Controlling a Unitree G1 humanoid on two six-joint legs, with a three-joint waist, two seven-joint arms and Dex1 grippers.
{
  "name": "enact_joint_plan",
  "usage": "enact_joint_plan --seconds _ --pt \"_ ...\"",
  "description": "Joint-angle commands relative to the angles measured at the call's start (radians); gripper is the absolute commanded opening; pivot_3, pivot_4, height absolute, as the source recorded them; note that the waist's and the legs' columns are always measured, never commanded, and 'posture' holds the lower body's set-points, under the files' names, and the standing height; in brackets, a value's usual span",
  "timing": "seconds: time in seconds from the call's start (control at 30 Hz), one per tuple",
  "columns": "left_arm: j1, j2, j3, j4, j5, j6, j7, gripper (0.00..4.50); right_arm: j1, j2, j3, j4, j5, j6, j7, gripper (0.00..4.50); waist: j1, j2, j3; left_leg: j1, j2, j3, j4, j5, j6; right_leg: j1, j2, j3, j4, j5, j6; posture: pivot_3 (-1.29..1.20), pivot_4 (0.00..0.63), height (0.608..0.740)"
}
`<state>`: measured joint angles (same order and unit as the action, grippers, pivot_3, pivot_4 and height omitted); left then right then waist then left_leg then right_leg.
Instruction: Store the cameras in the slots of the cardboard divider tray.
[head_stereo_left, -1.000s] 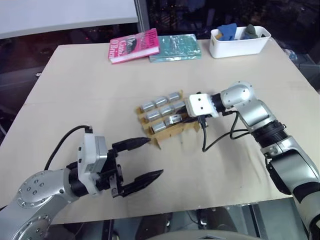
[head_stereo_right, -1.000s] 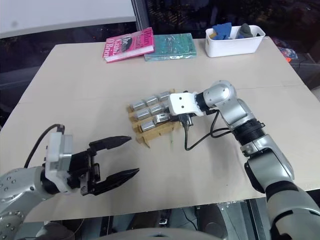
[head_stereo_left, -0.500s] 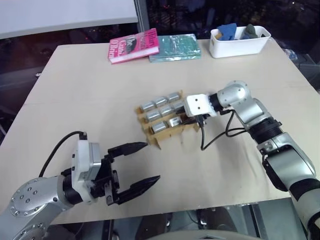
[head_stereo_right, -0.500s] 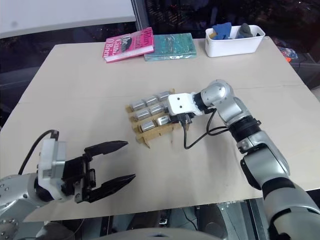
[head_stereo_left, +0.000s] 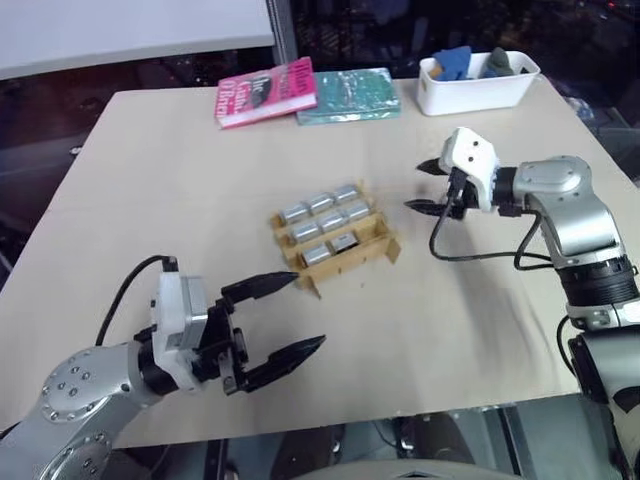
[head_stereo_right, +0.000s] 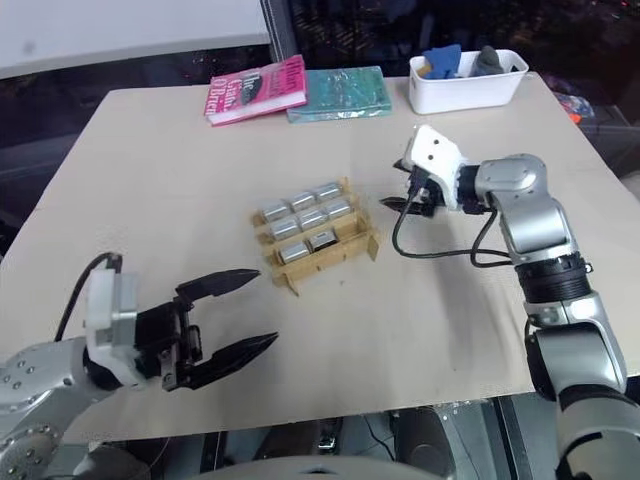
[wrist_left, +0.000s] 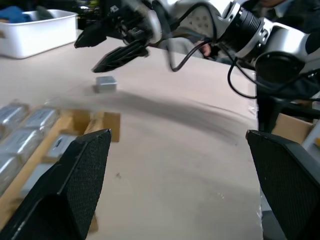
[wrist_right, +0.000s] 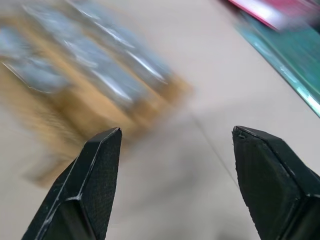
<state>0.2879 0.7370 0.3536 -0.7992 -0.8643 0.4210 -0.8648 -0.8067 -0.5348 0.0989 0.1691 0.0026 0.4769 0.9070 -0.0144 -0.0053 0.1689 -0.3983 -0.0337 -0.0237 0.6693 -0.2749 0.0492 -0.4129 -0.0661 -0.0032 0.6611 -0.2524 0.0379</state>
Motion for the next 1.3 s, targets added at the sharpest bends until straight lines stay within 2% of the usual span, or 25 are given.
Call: enact_joint_plan --seconds 0.03,0.27,0.7,0.73,0.83,0.9,1.0,1.07,1.13,1.23,1.3 --pt "-0.058 0.000 -0.027 0.037 0.014 -0.017 -0.002 4.50 0.002 0.039 -0.057 0.080 -0.027 0.058 -0.187 3.47 0.000 0.000 0.000 0.000 0.000 0.000 0.000 0.000 0.000 0.000 0.000 0.000 0.000 0.000 0.000 0.00 0.150 0.740" --pt "-0.112 0.020 -0.026 0.062 0.005 0.002 -0.015 4.50 -0.052 0.043 -0.034 0.328 -0.051 -0.057 -0.246 3.47 0.000 0.000 0.000 -0.001 0.000 0.001 0.000 0.000 0.000 0.000 0.001 0.000 -0.001 0.000 0.000 0.00 0.150 0.740" --pt "-0.087 0.017 -0.035 -0.008 -0.002 0.020 0.048 4.50 -0.186 0.044 0.009 0.681 -0.076 -0.205 -0.149 3.47 -0.002 0.000 0.000 -0.001 0.001 0.001 0.000 0.000 0.000 0.000 0.002 0.001 -0.001 0.000 0.000 0.00 0.150 0.740" --pt "-0.079 0.018 -0.029 -0.023 -0.009 0.024 0.058 4.50 -0.193 0.044 0.010 0.696 -0.077 -0.210 -0.142 2.97 -0.002 0.000 0.000 -0.001 0.001 0.001 0.000 0.000 0.000 0.000 0.002 0.001 -0.001 0.000 0.000 0.00 0.150 0.740" --pt "-0.041 0.017 0.007 -0.061 -0.041 0.032 0.082 4.50 -0.190 0.038 0.016 0.697 -0.079 -0.219 -0.116 1.93 -0.005 0.000 0.000 0.000 0.001 0.002 0.000 0.000 0.000 0.000 0.002 0.002 -0.001 0.000 0.000 0.00 0.150 0.740" --pt "-0.016 0.013 0.043 -0.069 -0.080 0.037 0.102 4.50 -0.177 0.026 0.024 0.673 -0.087 -0.233 -0.105 1.93 -0.005 0.000 0.000 0.000 0.001 0.002 0.000 0.000 0.000 0.000 0.002 0.002 -0.001 0.000 0.000 0.00 0.150 0.740" --pt "-0.016 0.012 0.100 -0.046 -0.211 0.085 0.208 4.50 -0.121 -0.013 0.019 0.539 -0.075 -0.311 -0.068 1.93 0.002 0.000 0.000 0.000 0.002 0.001 0.000 0.000 0.000 0.000 0.002 0.001 -0.001 0.000 0.000 0.00 0.150 0.740" --pt "-0.072 0.029 0.090 -0.008 -0.327 0.136 0.304 4.50 -0.046 -0.049 0.019 0.355 -0.044 -0.383 0.005 1.93 0.012 0.000 0.000 -0.001 0.001 0.000 0.000 0.000 0.000 0.000 0.002 0.000 -0.002 0.000 0.000 0.00 0.150 0.740" --pt "-0.156 0.059 0.062 0.054 -0.453 0.196 0.394 4.50 0.055 -0.078 0.007 0.073 0.029 -0.366 0.083 1.93 0.013 0.001 0.000 -0.001 0.001 0.000 0.001 0.000 0.000 0.000 0.002 0.000 -0.001 0.000 0.000 0.00 0.150 0.740" --pt "-0.348 0.128 -0.079 0.186 -0.549 0.365 0.526 4.50 0.218 -0.117 0.029 -0.389 0.081 -0.307 0.112 1.93 0.019 0.001 0.000 -0.002 0.002 -0.001 0.001 0.000 0.000 0.000 0.002 -0.001 0.000 0.000 0.000 0.00 0.150 0.740" --pt "-0.438 0.121 -0.141 0.239 -0.588 0.416 0.587 4.50 0.260 -0.123 0.044 -0.503 0.054 -0.299 0.085 1.93 0.017 0.000 0.000 -0.001 0.001 -0.002 0.001 0.000 0.000 0.000 0.003 -0.001 0.001 0.000 0.001 0.00 0.150 0.740"
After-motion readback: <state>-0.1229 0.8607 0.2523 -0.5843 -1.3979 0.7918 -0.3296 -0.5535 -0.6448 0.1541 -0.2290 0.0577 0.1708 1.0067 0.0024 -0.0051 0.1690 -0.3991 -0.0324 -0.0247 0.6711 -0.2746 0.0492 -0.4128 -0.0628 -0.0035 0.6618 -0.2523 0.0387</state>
